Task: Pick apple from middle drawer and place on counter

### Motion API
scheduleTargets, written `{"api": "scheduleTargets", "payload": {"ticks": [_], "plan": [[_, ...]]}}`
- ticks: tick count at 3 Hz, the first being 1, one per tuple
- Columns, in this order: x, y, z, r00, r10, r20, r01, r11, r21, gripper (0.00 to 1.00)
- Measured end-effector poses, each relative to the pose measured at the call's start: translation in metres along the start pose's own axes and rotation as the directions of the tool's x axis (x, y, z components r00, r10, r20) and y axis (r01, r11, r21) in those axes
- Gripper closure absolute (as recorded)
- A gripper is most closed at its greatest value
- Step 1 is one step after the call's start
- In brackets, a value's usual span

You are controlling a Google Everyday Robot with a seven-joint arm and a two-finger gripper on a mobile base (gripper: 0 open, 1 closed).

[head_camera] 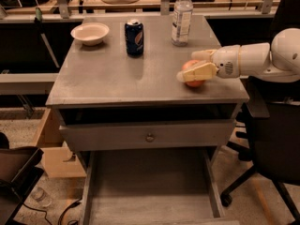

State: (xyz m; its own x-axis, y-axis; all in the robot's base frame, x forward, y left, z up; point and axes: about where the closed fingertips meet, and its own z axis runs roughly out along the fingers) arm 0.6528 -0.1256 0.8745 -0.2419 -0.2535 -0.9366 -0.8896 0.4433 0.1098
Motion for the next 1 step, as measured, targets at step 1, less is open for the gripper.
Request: {"api": "scheduleTargets", "payload": {"ticks": [1], "plan": [[0.0000,0.0000,0.0001,1.000,0.000,0.000,0.000,1.0000,0.000,0.00]]}}
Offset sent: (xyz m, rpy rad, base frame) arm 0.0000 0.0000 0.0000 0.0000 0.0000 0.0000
